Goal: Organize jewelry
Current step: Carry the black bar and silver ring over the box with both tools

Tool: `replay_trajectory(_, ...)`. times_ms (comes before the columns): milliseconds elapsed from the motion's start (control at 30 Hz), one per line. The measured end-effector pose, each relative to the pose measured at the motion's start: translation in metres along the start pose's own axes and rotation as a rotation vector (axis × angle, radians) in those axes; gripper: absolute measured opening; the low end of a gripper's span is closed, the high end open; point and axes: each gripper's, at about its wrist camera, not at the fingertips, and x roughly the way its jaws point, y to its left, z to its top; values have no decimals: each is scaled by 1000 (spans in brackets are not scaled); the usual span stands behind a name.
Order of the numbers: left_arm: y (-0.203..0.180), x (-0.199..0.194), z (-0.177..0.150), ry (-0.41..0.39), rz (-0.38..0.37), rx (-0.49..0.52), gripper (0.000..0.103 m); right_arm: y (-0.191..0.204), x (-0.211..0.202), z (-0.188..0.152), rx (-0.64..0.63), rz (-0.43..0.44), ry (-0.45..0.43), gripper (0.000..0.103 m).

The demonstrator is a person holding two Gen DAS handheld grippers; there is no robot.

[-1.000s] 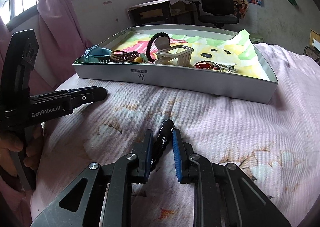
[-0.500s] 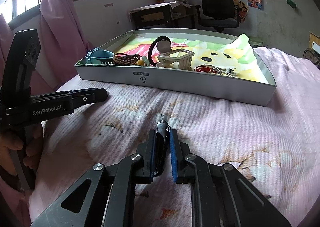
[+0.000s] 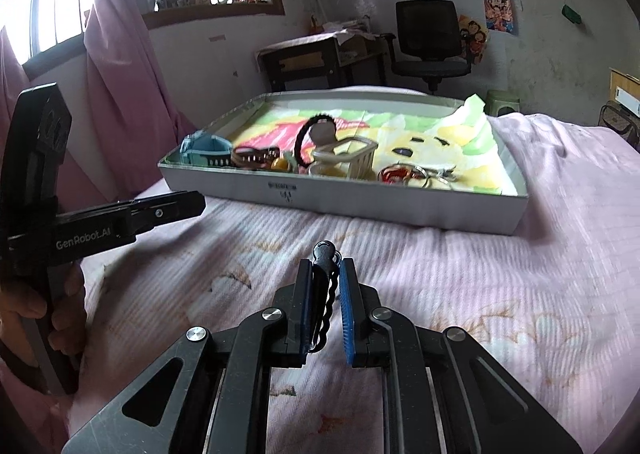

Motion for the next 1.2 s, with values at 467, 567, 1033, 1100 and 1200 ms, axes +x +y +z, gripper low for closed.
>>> replay_trajectory(467,-11,-19,24,-170,-18,-3,20,-2,-9,23,-10,-38,-116,12)
replay_trajectory(567,-12,-13,44,-191,-25,-6,20,-4,-5,32,-13,-34,-126,12)
replay_trajectory(1033,-6,67,82,-10,82,6,20,-39,37,81,66,-126,-143,12)
replay_trajectory(1100,-7,73,83,9,97,15,20,-41,45,83,70,-130,-136,12)
replay_trajectory(1200,-9,82,82,43,119,35,20,-42,56,82,79,-141,-109,12)
